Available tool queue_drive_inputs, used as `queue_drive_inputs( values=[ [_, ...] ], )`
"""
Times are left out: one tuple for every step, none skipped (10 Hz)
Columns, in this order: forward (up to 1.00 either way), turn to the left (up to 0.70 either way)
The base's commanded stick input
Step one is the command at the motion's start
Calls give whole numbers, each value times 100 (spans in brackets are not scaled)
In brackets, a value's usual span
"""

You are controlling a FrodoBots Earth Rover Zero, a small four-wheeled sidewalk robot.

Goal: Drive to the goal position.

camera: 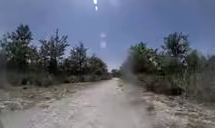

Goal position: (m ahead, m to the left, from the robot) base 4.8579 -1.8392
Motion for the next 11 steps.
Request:
queue_drive_inputs(
  values=[
    [70,0],
    [70,0],
    [70,0],
    [70,0],
    [70,0],
    [70,0],
    [70,0],
    [70,0],
    [70,0],
    [70,0],
    [70,0]
  ],
)
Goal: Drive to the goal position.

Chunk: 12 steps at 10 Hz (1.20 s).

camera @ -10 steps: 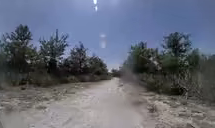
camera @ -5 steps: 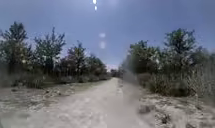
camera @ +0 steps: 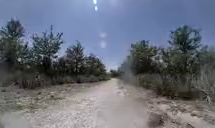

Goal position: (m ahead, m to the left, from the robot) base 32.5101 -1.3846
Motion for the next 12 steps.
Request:
queue_drive_inputs(
  values=[
    [70,0],
    [70,0],
    [70,0],
    [70,0],
    [70,0],
    [70,0],
    [70,0],
    [70,0],
    [70,0],
    [70,0],
    [70,0],
    [70,0]
  ],
)
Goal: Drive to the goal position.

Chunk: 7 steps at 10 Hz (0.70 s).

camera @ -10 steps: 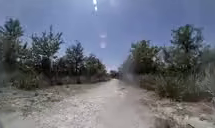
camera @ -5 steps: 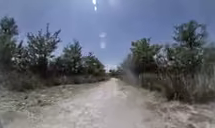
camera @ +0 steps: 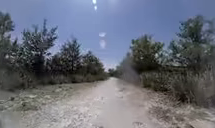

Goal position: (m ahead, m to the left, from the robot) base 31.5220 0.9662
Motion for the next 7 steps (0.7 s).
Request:
queue_drive_inputs(
  values=[
    [70,0],
    [70,0],
    [70,0],
    [70,0],
    [70,0],
    [70,0],
    [70,0]
  ],
)
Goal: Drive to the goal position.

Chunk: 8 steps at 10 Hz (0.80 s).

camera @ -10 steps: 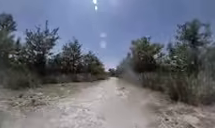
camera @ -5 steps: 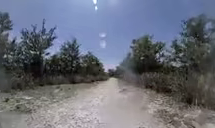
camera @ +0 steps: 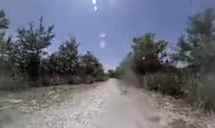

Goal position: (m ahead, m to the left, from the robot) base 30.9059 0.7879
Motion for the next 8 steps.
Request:
queue_drive_inputs(
  values=[
    [70,0],
    [70,0],
    [70,0],
    [70,0],
    [70,0],
    [70,0],
    [70,0],
    [70,0]
  ],
)
